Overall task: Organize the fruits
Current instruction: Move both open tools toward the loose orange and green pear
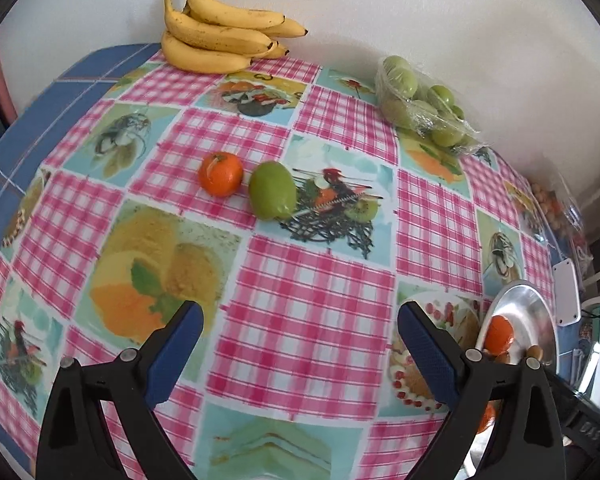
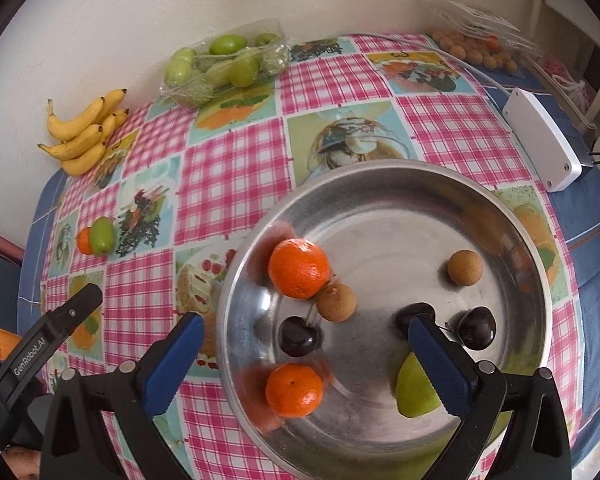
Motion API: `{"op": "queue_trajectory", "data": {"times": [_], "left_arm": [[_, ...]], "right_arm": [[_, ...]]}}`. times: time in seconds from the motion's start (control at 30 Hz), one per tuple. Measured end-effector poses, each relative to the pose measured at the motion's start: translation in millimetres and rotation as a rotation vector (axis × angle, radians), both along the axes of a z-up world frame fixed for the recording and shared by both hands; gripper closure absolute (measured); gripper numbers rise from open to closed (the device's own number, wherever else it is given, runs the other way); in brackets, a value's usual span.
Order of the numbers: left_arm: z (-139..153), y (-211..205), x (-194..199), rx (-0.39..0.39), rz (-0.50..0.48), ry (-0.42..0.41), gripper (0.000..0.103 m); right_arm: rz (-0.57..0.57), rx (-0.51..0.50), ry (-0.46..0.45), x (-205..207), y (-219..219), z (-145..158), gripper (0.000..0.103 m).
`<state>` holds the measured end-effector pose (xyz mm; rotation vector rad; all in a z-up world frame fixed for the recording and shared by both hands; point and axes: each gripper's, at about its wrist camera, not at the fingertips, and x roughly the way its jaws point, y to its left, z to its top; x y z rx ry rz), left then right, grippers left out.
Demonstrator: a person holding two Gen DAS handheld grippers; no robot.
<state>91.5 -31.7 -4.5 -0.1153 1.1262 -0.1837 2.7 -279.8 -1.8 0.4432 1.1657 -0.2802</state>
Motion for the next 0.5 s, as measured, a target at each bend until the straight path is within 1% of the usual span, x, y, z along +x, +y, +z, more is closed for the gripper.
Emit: {"op": "queue_trajectory", "data": {"times": [0.1, 0.2, 0.3, 0.4, 0.5], "left_arm": [[3.0, 9.7, 5.0, 0.068, 0.025, -0.029, 0.005], [4.8, 21.1, 10.9, 0.113, 0.044, -0.046, 0.005], [5.8, 33.7, 16.5, 0.145, 0.070, -0.055, 0.005], [5.5, 43.0, 20.0, 0.172, 0.091, -0.058, 0.005], [4.4, 50.7, 22.5, 0.184, 0.098, -0.052, 0.005]], "right_arm": [[0.019, -0.011, -0.016, 2.0, 7.0, 4.2, 0.000], [0.057, -0.010, -0.034, 6.8, 18.8, 7.2, 0.000], [0.088, -0.008, -0.040, 11.0, 30.7, 7.7, 0.000], [0.120, -0.030, -0.031, 15.2, 42.4, 5.9, 0.000], [0.154, -0.039, -0.021, 20.3, 54.4, 3.6, 0.000]]}}
